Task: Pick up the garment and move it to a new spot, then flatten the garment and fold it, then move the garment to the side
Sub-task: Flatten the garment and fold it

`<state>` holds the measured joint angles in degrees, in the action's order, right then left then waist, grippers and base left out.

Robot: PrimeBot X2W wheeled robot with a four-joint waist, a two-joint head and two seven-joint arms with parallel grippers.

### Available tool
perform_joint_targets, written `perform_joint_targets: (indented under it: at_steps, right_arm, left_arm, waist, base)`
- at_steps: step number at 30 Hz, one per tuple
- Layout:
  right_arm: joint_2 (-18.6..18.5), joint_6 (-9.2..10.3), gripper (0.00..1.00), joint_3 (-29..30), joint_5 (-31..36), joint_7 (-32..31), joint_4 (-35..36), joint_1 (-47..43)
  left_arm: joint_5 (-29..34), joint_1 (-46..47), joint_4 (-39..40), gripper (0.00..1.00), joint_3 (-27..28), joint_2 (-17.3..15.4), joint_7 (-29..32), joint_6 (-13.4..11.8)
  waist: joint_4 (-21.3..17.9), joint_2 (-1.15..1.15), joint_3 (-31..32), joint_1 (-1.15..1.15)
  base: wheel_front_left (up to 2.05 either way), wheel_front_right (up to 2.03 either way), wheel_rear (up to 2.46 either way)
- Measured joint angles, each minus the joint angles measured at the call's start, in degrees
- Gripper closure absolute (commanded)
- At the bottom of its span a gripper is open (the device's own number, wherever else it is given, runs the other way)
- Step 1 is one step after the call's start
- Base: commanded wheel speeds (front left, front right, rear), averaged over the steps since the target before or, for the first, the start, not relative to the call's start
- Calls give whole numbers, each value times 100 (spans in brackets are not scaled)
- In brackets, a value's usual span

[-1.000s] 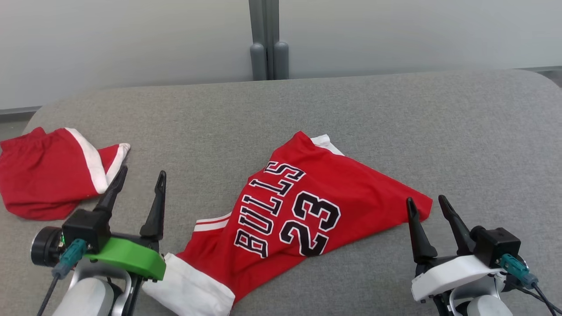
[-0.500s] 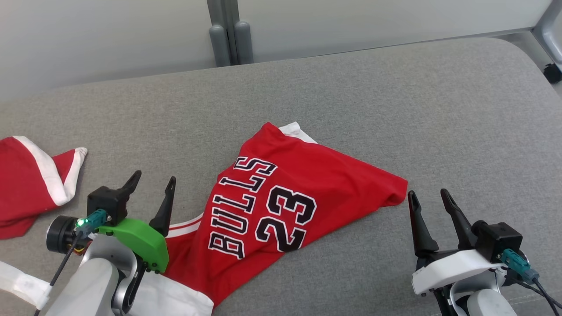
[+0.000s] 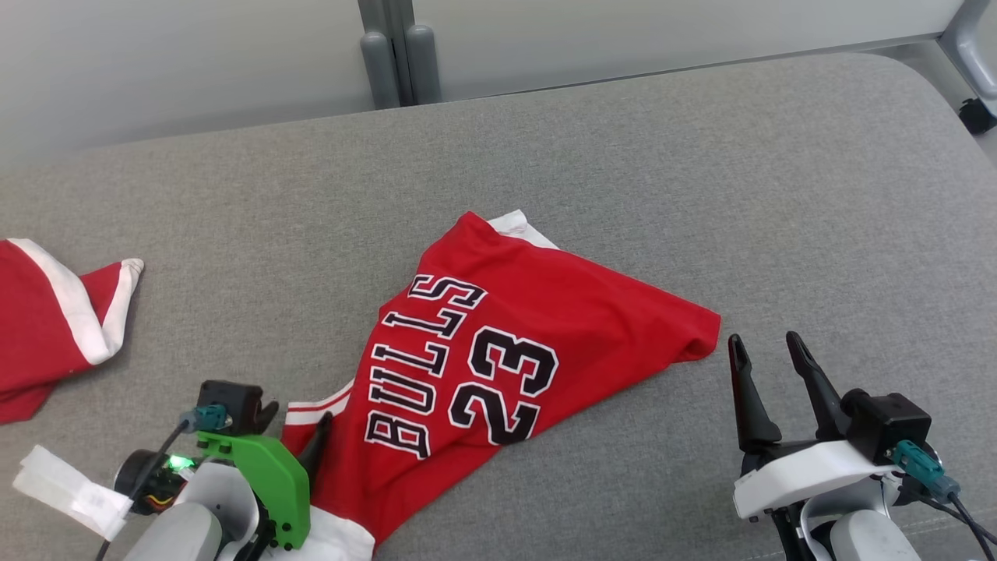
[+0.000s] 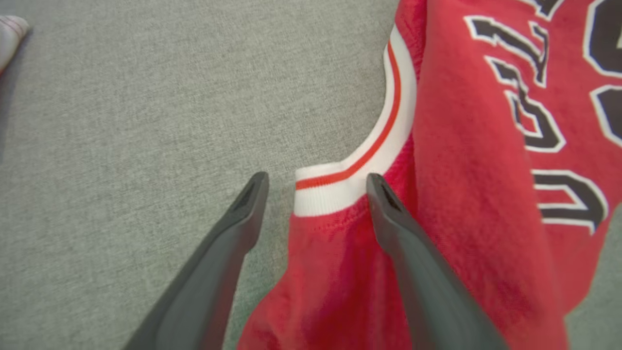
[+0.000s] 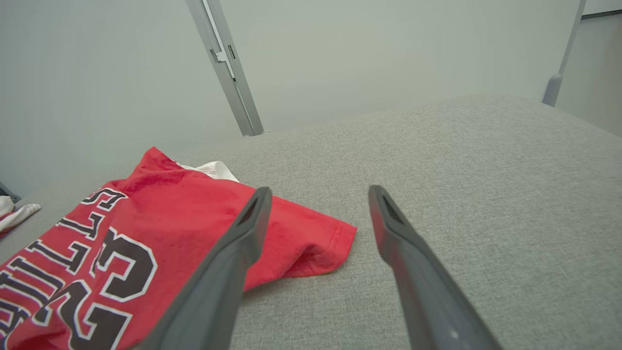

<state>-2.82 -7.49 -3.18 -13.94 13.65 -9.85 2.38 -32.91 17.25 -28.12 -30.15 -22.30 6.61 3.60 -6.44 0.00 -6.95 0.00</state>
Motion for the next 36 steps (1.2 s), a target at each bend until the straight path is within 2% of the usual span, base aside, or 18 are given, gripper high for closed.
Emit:
perform_joint_targets:
  at_steps: [3, 4, 5, 6, 11, 20, 26, 27, 28, 29, 36]
  right_arm:
    - [1, 0, 0, -13, 0, 3, -15, 3]
    - [1, 0, 0, -22, 0, 3, -19, 7]
    - [0, 0, 0, -29, 0, 3, -23, 12]
    - [1, 0, 0, -36, 0, 3, -23, 19]
    - [0, 0, 0, -19, 9, 3, -21, 29]
    - [1, 0, 0, -34, 43, -3, -23, 28]
    - [0, 0, 0, -74, 43, -15, -35, 27]
    - [1, 0, 0, -76, 44, -19, -35, 27]
    - [1, 0, 0, -75, 44, -20, -33, 27]
    - [2, 0, 0, -70, 46, -20, -34, 27]
    - [0, 0, 0, 1, 81, -20, -27, -25]
  left_arm:
    - [-23, -46, -9, 0, -110, 14, 215, 20]
    - [-31, -46, -13, 13, -123, 18, 253, 32]
    - [-62, -45, -8, 66, -131, 41, 278, 45]
    - [-84, -43, 2, 100, -137, 73, 269, 53]
    - [-16, 82, 57, 100, -123, 94, -37, 64]
    - [86, 552, 108, 100, 307, 111, -1081, -236]
    - [70, 594, -319, 100, 482, 105, -1526, -361]
    - [69, 592, -380, 88, 487, 111, -1590, -360]
    - [70, 593, -426, 38, 492, 118, -1682, -360]
    - [74, 593, -477, 0, 492, 127, -1753, -356]
    - [123, 580, -425, 0, 700, 296, -2132, -374]
  waist:
    - [15, 0, -3, 0]
    - [14, 0, -4, 0]
    - [11, 0, -6, 0]
    - [7, 0, -7, 0]
    - [-8, 0, 9, 0]
    - [-12, 0, 101, 0]
    - [-76, 0, 120, 0]
    - [-86, 0, 123, 0]
    - [-95, 0, 127, 0]
    - [-97, 0, 133, 0]
    - [6, 0, 250, 0]
  base:
    - [0, 0, 0]
    - [0, 0, 0]
    - [0, 0, 0]
    - [0, 0, 0]
    - [0, 0, 0]
    - [0, 0, 0]
    - [0, 0, 0]
    - [0, 0, 0]
    - [0, 0, 0]
    - [0, 0, 0]
    - [0, 0, 0]
